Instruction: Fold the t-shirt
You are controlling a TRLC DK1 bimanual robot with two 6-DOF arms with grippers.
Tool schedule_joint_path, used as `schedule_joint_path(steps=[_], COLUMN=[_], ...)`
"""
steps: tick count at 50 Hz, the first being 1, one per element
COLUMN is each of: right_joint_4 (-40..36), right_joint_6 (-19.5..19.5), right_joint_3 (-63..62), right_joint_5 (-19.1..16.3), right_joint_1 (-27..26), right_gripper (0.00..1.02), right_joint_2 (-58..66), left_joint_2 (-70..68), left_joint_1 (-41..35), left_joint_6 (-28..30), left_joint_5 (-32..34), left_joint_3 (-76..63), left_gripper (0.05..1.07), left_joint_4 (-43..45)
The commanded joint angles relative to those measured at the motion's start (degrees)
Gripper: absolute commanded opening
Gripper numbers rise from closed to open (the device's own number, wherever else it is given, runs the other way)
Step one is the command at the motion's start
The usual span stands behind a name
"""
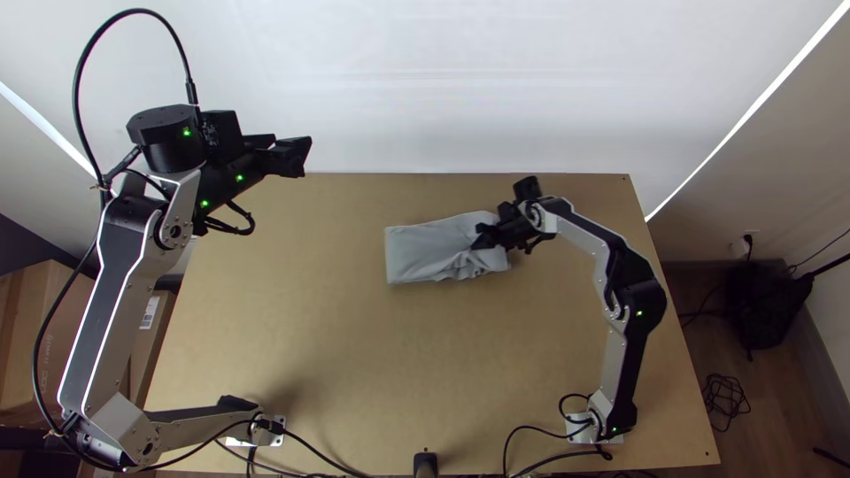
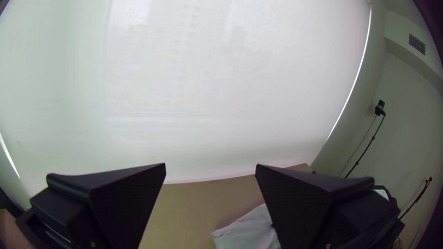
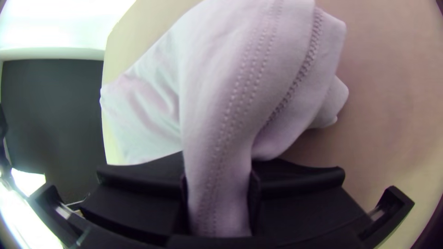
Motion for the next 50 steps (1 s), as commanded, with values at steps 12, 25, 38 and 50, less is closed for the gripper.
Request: schedule_joint_path(steps=[12, 25, 38, 50], right_joint_4=[2.0, 3.6, 2.2, 6.6], right_joint_6=[1.0, 5.9, 8.4, 10.1], right_joint_3=[2.8, 6.2, 6.5, 4.0], right_joint_5=[2.5, 4.5, 4.7, 18.5], right_joint_1=[-20.2, -34.3, -41.4, -44.4], right_gripper=[0.02, 0.02, 0.99, 0.99], right_joint_2=[1.0, 3.6, 2.4, -7.0], left_joint_2=[-1.2, -1.3, -1.9, -3.8], left_joint_1=[0.2, -0.2, -0.3, -0.2], left_joint_6=[-0.1, -0.1, -0.1, -0.1], left_joint_5=[-0.6, -0.6, -0.5, -0.5], left_joint_3=[0.2, 0.9, 0.5, -0.8], left_gripper=[1.02, 1.02, 1.03, 1.03], left_joint_4=[0.1, 0.0, -0.2, -0.2])
